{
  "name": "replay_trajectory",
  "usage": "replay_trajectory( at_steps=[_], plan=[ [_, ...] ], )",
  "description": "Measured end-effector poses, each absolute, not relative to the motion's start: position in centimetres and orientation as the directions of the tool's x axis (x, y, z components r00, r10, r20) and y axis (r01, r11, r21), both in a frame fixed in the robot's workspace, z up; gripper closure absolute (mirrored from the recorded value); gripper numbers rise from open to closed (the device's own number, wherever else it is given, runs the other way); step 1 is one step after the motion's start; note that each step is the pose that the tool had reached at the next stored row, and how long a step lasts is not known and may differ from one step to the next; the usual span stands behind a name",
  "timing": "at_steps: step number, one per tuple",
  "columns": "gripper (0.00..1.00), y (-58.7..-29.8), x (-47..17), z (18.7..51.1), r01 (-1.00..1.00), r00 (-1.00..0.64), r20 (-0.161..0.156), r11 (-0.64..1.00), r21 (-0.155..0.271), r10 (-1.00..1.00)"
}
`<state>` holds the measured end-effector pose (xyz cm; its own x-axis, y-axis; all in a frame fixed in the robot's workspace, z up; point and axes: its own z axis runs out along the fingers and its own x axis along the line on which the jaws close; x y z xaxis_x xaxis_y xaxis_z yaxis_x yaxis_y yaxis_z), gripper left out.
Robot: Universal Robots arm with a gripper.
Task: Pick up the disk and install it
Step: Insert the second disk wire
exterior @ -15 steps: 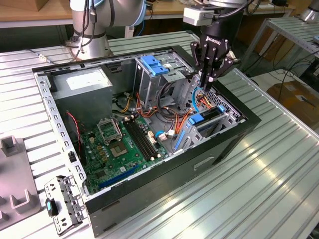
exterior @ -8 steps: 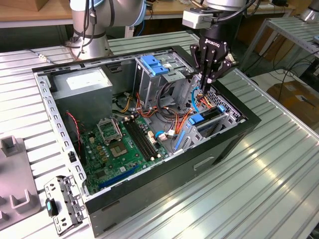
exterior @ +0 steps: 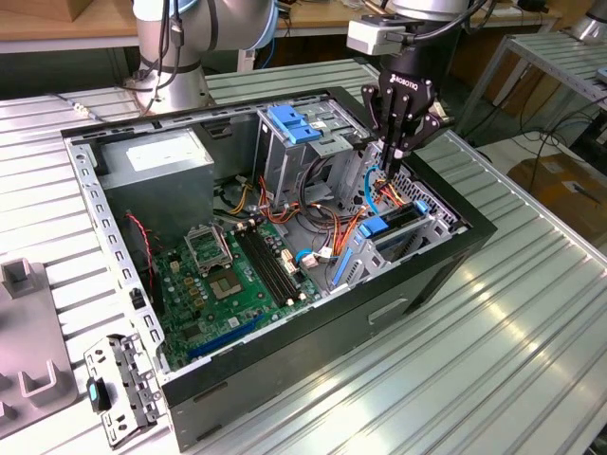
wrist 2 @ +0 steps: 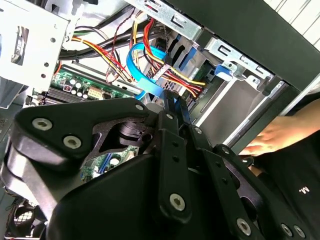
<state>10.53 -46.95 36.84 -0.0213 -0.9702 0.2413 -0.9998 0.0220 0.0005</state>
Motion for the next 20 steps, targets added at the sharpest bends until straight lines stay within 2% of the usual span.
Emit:
replay_trajectory(
  at_steps=[10, 20],
  plan=[
    [0.84, -47.8, 10.5, 36.8, -1.0, -0.014, 0.239, 0.014, 0.0, -0.971],
    [0.84, -50.0, 10.1, 36.7, -1.0, 0.0, 0.205, -0.002, -0.009, -0.979]
  ],
)
